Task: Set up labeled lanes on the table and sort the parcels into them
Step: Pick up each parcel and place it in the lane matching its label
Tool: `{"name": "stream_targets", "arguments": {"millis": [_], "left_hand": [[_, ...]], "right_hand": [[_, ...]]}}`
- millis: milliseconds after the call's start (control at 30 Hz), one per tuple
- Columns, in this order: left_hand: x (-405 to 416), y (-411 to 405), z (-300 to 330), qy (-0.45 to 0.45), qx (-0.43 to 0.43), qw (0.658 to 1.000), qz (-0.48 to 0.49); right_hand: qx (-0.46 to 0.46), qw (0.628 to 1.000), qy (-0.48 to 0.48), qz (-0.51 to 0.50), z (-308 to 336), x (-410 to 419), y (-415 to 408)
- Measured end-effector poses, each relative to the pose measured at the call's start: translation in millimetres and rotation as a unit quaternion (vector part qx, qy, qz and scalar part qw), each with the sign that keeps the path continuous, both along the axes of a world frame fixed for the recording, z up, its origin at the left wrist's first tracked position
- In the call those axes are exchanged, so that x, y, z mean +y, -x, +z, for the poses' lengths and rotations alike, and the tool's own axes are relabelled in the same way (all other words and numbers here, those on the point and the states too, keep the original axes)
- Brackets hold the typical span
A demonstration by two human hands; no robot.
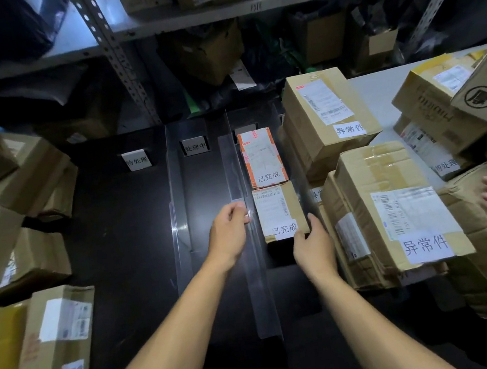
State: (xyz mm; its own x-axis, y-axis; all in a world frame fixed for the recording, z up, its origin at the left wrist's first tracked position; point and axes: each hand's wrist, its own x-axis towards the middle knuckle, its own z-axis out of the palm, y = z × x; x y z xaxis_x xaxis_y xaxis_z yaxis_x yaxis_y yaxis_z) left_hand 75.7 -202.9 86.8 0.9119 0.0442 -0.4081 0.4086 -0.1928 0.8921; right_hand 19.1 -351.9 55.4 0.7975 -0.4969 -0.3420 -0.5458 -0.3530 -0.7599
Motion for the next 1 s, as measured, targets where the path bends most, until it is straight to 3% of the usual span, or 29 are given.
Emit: {"name": "stream_targets", "arguments": {"millis": [233, 467, 900, 1000], "left_hand": [[53.0, -4.4, 40.3, -0.005, -0.055, 0.997, 0.057], [138.1, -0.6, 97.0, -0.06, -0.142, 0.977, 0.151], [339.2, 6.1, 123.3, -0.067, -0.179, 0.925, 0.327], [384.7, 12.5, 116.3, -0.079, -0.184, 0.892, 0.405]], "right_hand": [[-0.139, 0.981, 0.015, 0.134, 68.6, 57.5, -25.6], [-0.198, 0.94, -0.03, 0.276, 129.4, 149.9, -63.8], [-0.199, 0.867, -0.076, 0.451, 176.2, 343.1, -113.5], [-0.161, 0.853, -0.089, 0.488, 162.7, 395.5, -119.1]]}}
